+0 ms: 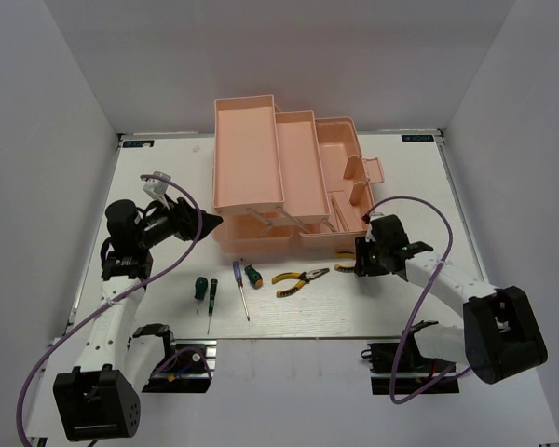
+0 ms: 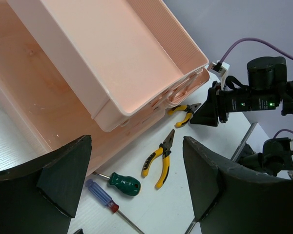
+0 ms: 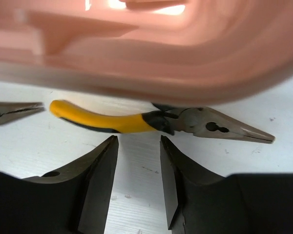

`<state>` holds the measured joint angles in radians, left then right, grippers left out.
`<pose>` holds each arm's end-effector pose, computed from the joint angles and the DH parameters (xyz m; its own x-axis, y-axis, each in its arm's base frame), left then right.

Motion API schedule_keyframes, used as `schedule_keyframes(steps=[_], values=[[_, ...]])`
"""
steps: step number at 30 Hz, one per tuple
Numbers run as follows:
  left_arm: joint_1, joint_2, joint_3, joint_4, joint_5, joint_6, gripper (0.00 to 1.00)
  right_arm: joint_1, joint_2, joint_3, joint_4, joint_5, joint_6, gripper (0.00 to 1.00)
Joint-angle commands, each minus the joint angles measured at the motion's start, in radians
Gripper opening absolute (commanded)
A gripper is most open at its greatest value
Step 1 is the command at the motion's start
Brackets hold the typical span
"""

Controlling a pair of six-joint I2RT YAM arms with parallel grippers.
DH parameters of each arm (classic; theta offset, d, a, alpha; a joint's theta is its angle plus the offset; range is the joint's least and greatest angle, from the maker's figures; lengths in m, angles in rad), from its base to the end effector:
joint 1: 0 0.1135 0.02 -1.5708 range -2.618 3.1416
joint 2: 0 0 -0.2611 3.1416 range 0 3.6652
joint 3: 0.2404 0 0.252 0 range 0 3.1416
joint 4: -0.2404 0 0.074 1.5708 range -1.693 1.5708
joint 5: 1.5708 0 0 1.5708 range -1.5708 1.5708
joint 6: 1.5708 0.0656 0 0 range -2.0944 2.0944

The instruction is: Sort the tools into containers

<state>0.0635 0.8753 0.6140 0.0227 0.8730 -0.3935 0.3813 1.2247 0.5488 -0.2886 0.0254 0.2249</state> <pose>0.2203 -0.0364 0.2812 -0.4871 -0.2778 -0.8280 0.5582 0.6301 -0.5398 0.2229 0.0876 0.1381 -0.8235 -0.0900 -0.5601 -0.1794 0.9780 0.1067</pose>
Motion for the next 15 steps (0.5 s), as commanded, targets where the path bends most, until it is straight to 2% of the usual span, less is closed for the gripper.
schedule_keyframes(steps=[1, 3, 5, 6, 9, 11, 15], values=[[0.006, -0.019, -0.007, 0.006, 0.02, 0.001, 0.85, -0.002, -0.03, 0.046, -0.01, -0.079, -0.044, 0.45], [0.006, -0.019, -0.007, 0.006, 0.02, 0.001, 0.85, -0.002, -0.048, 0.056, -0.02, -0.195, -0.079, 0.45], [0.006, -0.019, -0.007, 0.006, 0.02, 0.001, 0.85, 0.001, -0.057, 0.082, -0.05, -0.339, -0.211, 0.45], [0.006, -0.019, -0.007, 0.006, 0.02, 0.001, 0.85, 0.004, -0.057, 0.092, -0.099, -0.426, -0.352, 0.45], [0.006, -0.019, -0.007, 0.006, 0.02, 0.001, 0.85, 0.004, -0.065, 0.14, -0.179, -0.597, -0.542, 0.45], [0.006, -0.019, -0.007, 0.006, 0.02, 0.001, 0.85, 0.005, -0.067, 0.154, -0.172, -0.593, -0.605, 0.45], [0.006, -0.019, -0.007, 0.006, 0.02, 0.001, 0.85, 0.008, -0.047, 0.155, -0.146, -0.549, -0.751, 0.54]])
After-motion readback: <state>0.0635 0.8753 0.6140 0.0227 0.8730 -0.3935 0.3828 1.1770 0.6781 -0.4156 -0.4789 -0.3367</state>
